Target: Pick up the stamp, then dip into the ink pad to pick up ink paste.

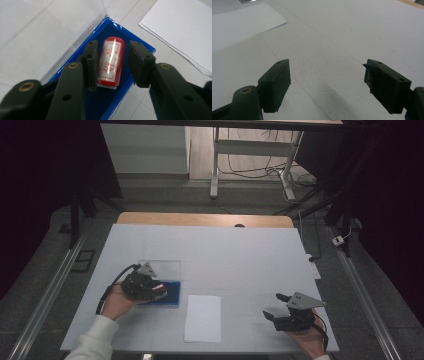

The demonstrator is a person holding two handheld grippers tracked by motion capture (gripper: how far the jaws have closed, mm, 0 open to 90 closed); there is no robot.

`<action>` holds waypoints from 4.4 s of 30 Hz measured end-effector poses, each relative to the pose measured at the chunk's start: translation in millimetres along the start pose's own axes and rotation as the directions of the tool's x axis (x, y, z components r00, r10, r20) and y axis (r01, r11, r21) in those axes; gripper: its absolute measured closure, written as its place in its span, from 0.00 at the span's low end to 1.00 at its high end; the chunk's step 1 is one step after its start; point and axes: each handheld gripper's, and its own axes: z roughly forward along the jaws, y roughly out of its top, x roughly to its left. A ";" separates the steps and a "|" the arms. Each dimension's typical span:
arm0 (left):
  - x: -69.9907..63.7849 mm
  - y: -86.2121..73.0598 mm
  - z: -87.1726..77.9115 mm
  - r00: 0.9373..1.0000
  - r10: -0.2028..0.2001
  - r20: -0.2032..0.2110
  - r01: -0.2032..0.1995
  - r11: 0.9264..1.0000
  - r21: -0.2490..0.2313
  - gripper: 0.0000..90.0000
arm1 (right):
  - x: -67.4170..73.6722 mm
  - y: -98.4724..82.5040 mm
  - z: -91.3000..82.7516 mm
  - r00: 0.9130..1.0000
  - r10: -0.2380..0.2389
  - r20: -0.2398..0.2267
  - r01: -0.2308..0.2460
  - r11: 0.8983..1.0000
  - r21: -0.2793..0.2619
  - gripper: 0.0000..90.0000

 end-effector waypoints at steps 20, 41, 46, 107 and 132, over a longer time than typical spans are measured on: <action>2.1 -2.8 -7.2 1.000 -0.013 -0.016 0.012 1.000 -0.026 0.78 | -0.7 -1.3 0.3 1.000 0.000 0.002 0.000 1.000 0.008 0.23; -5.3 0.6 -34.3 1.000 -0.017 -0.011 0.015 0.993 -0.119 0.78 | -0.3 -1.9 1.6 1.000 0.000 -0.001 0.000 1.000 0.006 0.23; -6.3 3.0 -44.3 1.000 -0.022 -0.015 0.019 0.989 -0.145 0.78 | 0.2 -2.0 1.8 1.000 0.003 0.002 -0.003 1.000 0.008 0.24; 0.7 2.7 -5.1 0.999 -0.014 -0.046 0.014 1.000 0.010 0.78 | 0.4 -3.2 5.0 1.000 -0.003 -0.007 0.004 0.999 0.036 0.24; -1.7 7.0 -1.1 0.998 0.001 -0.057 0.003 0.998 0.071 0.78 | 0.4 -3.2 5.4 1.000 -0.002 -0.004 0.002 0.999 0.040 0.24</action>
